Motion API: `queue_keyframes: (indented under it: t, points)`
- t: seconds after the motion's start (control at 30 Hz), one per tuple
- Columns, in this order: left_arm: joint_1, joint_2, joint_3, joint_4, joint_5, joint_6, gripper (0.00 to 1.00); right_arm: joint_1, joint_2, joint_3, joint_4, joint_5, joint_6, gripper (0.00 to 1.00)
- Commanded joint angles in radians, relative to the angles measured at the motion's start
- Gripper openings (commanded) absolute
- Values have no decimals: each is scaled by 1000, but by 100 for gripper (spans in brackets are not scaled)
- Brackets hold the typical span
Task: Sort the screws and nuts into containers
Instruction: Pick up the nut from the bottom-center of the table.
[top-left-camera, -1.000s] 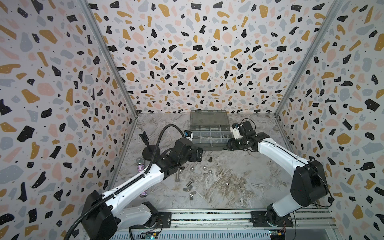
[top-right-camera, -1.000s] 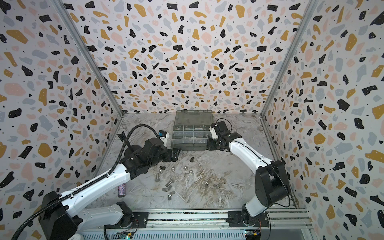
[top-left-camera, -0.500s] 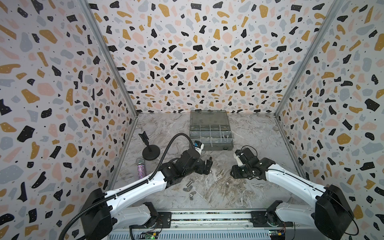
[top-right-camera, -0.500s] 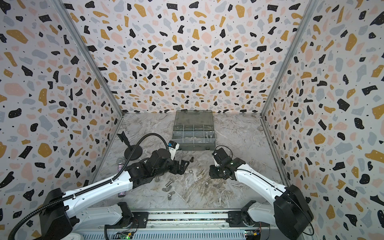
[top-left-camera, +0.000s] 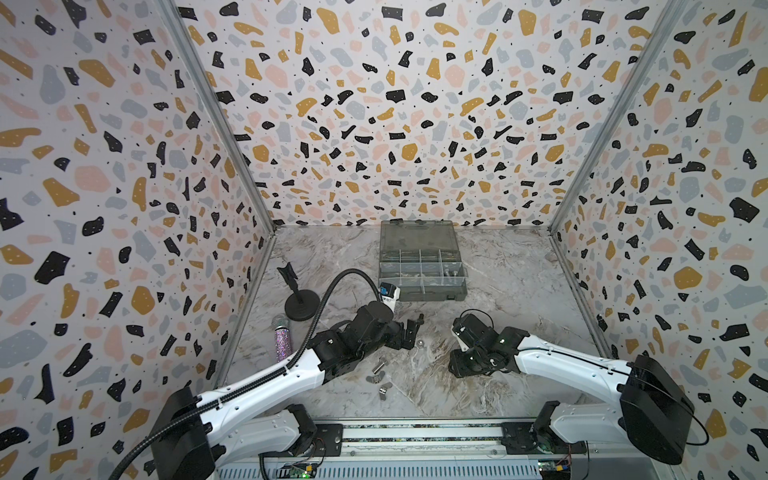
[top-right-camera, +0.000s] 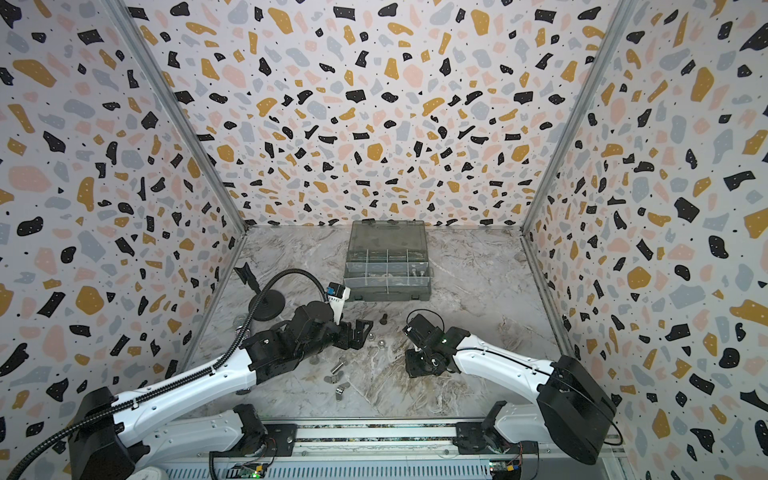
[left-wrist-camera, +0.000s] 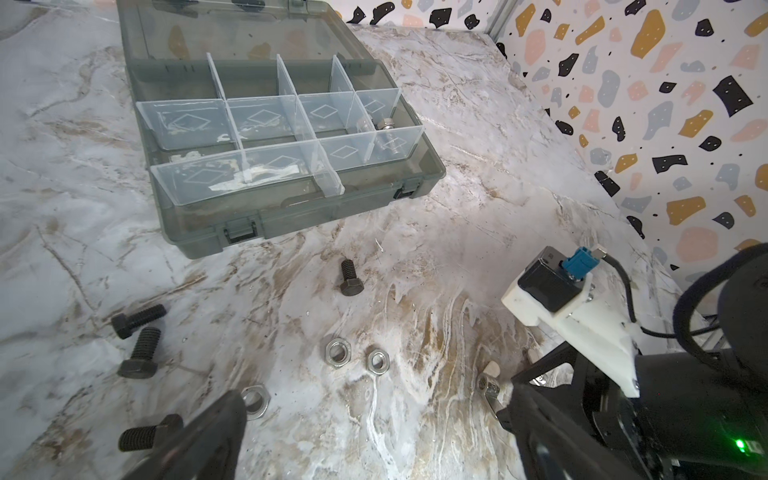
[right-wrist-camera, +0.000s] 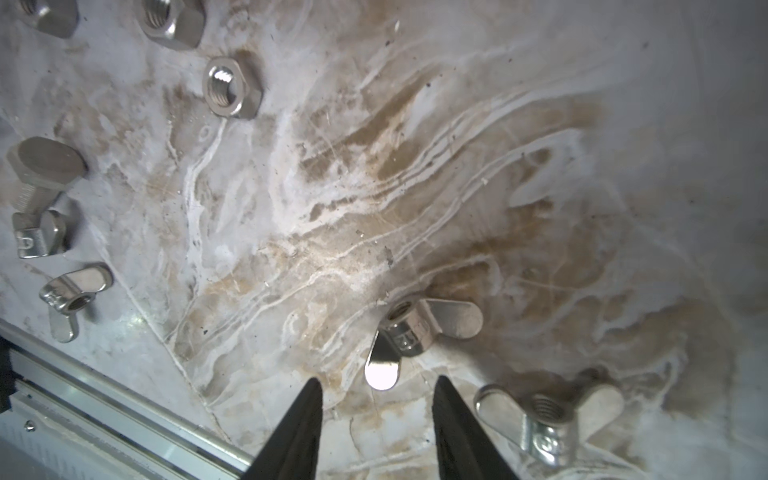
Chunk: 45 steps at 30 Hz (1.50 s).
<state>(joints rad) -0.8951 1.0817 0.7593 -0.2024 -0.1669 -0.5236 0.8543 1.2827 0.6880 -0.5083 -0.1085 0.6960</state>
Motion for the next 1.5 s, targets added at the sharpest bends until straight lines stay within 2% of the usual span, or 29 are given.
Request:
queue_keyframes:
  t: [0.0,0.3,0.8,1.03,1.2,1.33,1.47]
  points:
    - [-6,-15,-13,1,-29,-12,100,5,-10,-13,12,2,43,45]
    - [-5,-24,2,-17,-50,9,100,0,73,-12,55,-9,76,45]
    - [-4,-29,12,-35,-67,39,100,-90,120,0,80,-46,56,39]
    - [-4,-40,-8,-44,-60,39,100,-77,155,6,72,-50,44,36]
    - [-5,-53,-17,-50,-66,34,99,-49,194,34,46,-21,42,26]
    - [-4,-67,-30,-47,-69,25,100,-17,211,50,19,4,47,27]
    - [-5,-78,-39,-48,-72,21,100,4,203,47,6,12,49,32]
